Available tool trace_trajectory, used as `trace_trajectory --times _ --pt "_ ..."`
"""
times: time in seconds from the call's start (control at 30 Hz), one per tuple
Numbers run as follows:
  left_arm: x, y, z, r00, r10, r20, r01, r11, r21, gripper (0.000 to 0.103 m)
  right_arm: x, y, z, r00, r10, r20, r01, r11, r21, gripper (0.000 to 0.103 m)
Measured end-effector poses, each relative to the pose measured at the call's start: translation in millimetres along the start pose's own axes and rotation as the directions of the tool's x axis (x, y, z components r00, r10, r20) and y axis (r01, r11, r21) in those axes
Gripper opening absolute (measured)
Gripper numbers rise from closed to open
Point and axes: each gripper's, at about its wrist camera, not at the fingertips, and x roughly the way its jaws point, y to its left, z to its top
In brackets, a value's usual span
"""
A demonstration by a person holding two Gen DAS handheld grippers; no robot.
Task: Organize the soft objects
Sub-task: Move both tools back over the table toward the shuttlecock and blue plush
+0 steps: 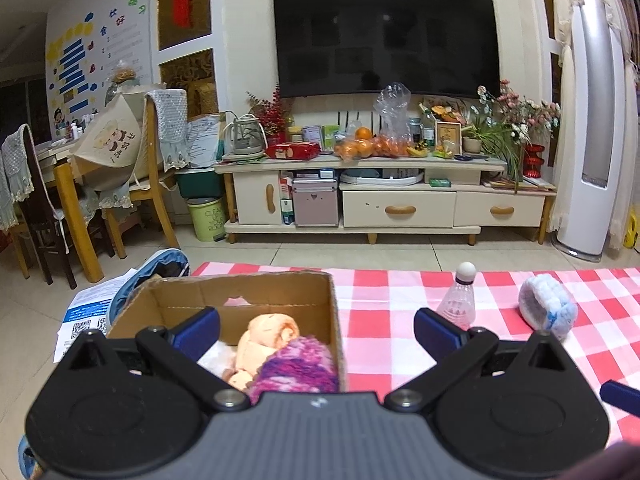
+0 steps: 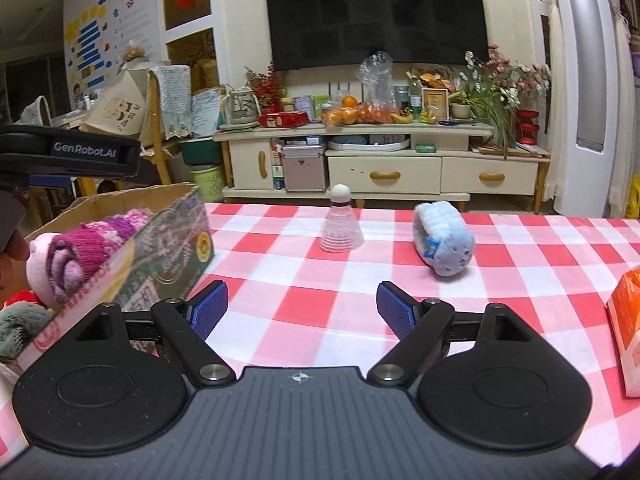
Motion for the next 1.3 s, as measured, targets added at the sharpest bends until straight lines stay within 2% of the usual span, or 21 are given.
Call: trace_trajectory --times 0.37,0.77,0.93,1.1,1.3 --pt "1 -31 -5 0.999 -0.031 -0.013 0.032 0.997 0.070 0.102 10 -20 -5 0.998 -0.067 0.004 0.066 0.996 0.067 0.103" --pt "-3 -59 -17 0.996 -0.091 -0.023 0.094 0.984 0.153 0.102 61 -77 0 0.984 -0.180 -0.020 0.181 0.971 0.157 0.103" --pt "0 -70 -21 0.991 -0.130 -0.035 0.134 0.977 0.167 0.102 89 -103 1 0.986 -0.165 -0.030 0.168 0.958 0.231 0.103" --pt "7 -80 -28 0.985 -0.163 -0.055 0.169 0.975 0.147 0.102 111 -116 5 0.990 -0.138 -0.021 0.139 0.959 0.246 0.103" --pt "20 -93 -37 0.981 -0.174 -0.084 0.185 0.972 0.143 0.102 136 -133 16 0.999 -0.052 -0.016 0.054 0.958 0.282 0.103"
